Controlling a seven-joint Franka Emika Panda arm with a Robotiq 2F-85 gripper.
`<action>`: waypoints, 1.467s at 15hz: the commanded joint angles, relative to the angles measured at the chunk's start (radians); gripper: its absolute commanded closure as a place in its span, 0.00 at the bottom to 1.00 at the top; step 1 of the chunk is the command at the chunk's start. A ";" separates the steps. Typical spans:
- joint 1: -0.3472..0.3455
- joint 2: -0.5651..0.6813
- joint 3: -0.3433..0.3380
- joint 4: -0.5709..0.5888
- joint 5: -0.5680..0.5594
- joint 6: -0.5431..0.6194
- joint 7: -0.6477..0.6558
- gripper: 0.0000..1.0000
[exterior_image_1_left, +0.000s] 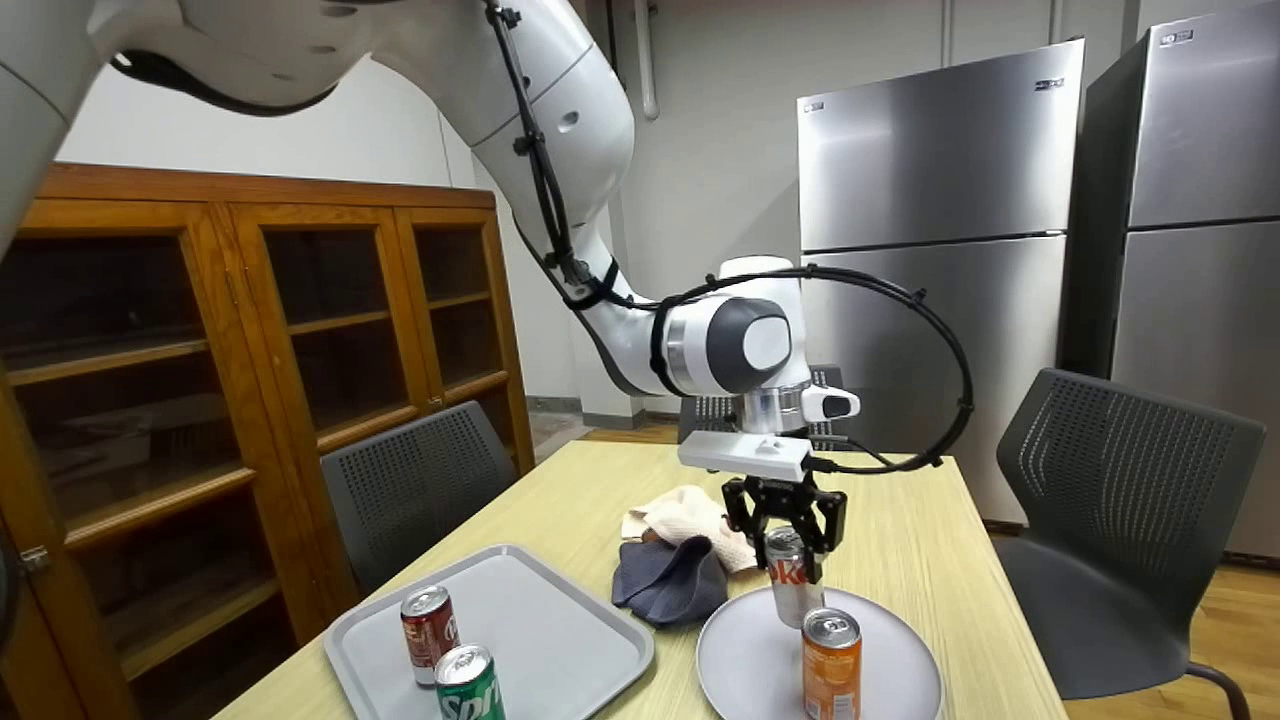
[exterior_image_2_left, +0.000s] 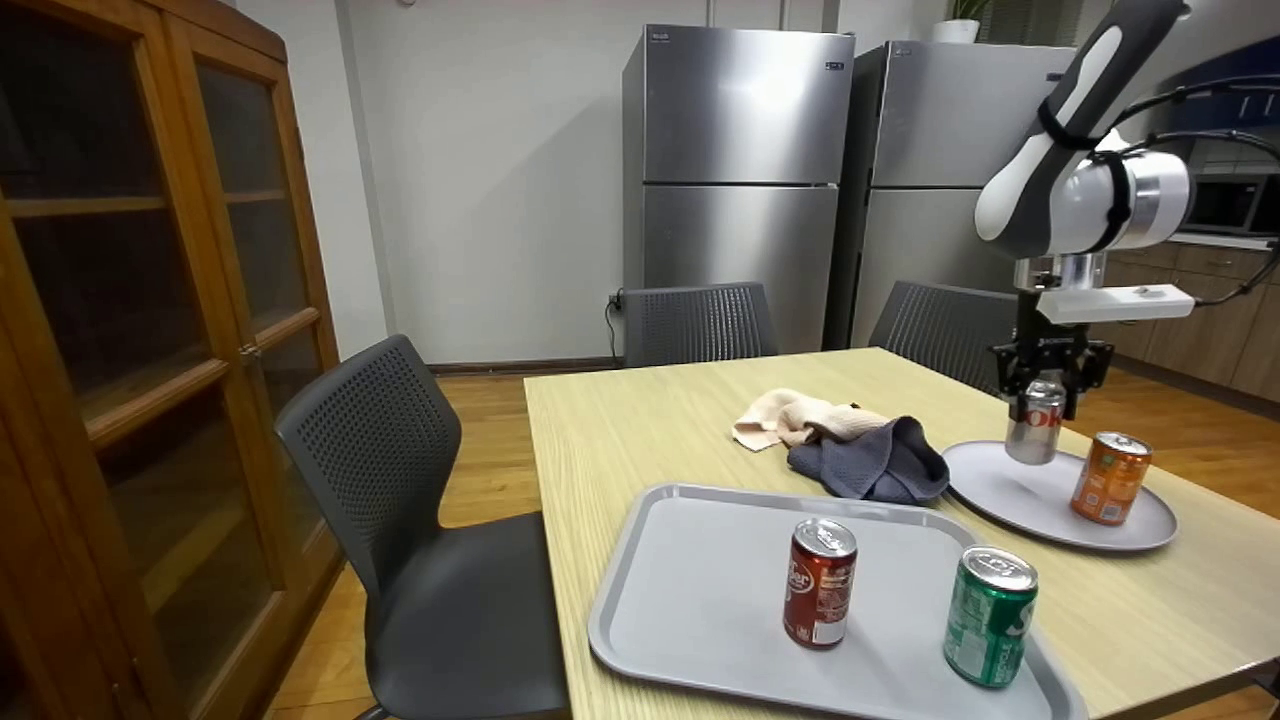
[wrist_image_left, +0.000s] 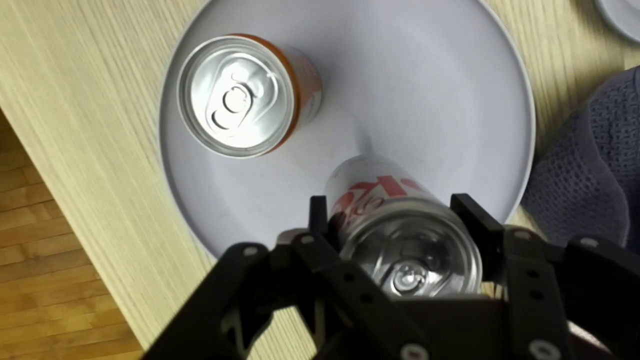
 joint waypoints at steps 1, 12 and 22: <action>-0.032 0.033 0.002 0.056 0.027 -0.037 0.018 0.62; -0.081 0.085 -0.002 0.106 0.059 -0.047 0.015 0.62; -0.132 0.093 0.007 0.098 0.136 -0.034 0.016 0.62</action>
